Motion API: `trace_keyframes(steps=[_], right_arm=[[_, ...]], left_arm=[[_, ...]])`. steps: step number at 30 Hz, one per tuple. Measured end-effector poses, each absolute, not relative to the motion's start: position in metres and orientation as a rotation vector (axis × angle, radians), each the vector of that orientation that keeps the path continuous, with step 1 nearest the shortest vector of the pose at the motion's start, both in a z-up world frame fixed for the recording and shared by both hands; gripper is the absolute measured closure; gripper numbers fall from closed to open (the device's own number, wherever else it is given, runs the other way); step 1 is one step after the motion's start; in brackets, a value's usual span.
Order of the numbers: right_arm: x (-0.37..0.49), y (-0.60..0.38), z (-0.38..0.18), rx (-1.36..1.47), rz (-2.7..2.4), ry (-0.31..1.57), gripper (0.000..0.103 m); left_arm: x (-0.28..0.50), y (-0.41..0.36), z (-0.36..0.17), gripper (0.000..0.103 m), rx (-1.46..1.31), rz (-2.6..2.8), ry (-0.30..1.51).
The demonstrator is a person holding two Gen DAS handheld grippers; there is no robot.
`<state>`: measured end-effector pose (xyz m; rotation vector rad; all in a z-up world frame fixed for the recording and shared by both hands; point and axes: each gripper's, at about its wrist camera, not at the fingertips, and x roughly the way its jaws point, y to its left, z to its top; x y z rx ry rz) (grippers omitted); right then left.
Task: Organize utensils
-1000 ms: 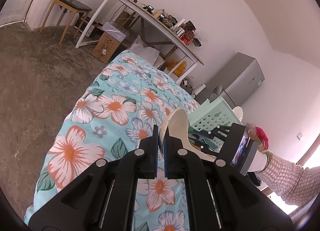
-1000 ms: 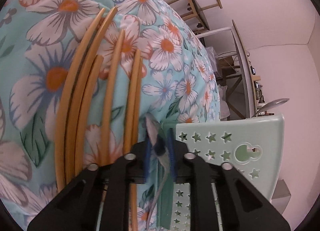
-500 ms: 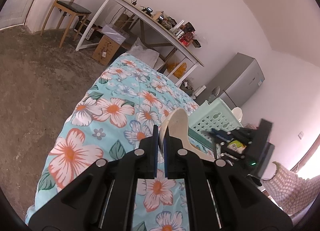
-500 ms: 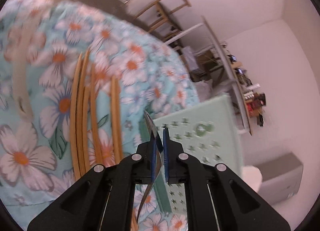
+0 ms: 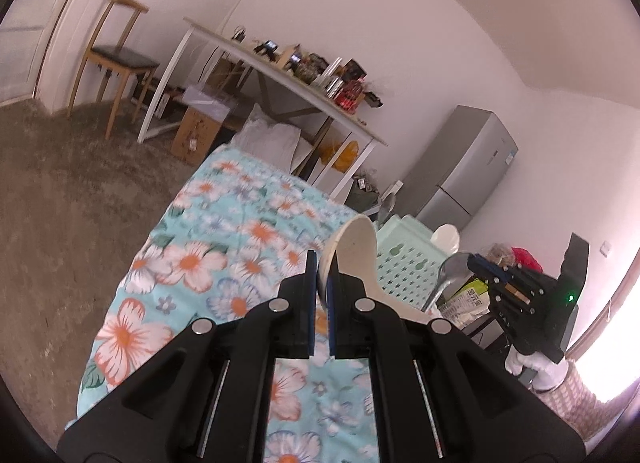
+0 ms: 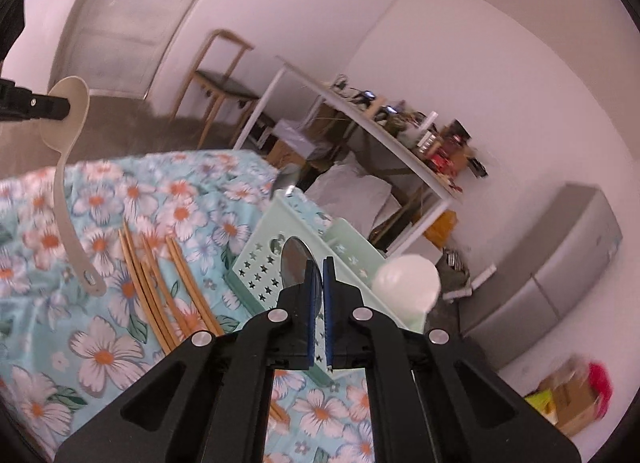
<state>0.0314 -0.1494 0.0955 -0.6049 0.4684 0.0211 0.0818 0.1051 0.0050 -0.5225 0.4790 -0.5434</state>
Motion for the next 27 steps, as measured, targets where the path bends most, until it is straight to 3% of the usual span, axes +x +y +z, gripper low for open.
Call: trace_keyframes(steps=[13,27], right_arm=[[-0.006,-0.205,0.098,-0.273,0.057,0.486,0.1],[-0.002,-0.204,0.083,-0.134,0.167,0.492,0.096]], left_arm=[[0.067,0.078,0.04,0.099,-0.433,-0.561,0.44],[0.066,0.07,0.035,0.099,-0.422,-0.56,0.462]])
